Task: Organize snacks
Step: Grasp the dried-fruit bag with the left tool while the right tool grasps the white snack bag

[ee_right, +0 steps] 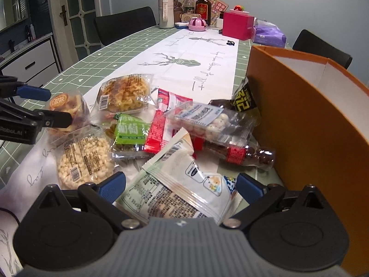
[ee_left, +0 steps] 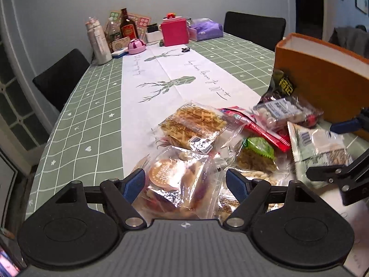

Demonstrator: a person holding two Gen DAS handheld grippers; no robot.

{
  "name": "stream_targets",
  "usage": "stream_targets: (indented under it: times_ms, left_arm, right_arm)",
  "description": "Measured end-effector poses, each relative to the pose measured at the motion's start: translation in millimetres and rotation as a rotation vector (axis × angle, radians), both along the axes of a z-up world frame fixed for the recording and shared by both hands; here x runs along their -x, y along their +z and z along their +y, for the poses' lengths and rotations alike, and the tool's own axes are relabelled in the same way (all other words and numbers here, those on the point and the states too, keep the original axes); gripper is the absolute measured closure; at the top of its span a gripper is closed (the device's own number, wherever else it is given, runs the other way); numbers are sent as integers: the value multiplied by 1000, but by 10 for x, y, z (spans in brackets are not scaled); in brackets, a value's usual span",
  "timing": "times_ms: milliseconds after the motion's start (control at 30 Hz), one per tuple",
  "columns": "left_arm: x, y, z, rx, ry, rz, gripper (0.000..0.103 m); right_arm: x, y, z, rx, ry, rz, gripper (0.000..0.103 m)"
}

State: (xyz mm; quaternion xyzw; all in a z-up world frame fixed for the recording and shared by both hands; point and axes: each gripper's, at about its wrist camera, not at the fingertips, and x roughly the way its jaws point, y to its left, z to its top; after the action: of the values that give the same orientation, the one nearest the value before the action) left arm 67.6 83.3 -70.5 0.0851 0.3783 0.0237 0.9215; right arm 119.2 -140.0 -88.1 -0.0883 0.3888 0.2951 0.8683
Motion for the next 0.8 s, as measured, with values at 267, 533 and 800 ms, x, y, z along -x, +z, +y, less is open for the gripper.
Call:
stream_targets:
  times_ms: [267, 533, 800]
  left_arm:
    - [-73, -144, 66, -27, 20, -18, 7]
    - [-94, -193, 90, 5, 37, -30, 5]
    - [-115, -343, 34, -73, 32, 27, 6]
  right_arm:
    - [4, -64, -18, -28, -5, -5, 6]
    - [75, -86, 0, -9, 17, -35, 8]
    - [97, -93, -33, -6, 9, -35, 13]
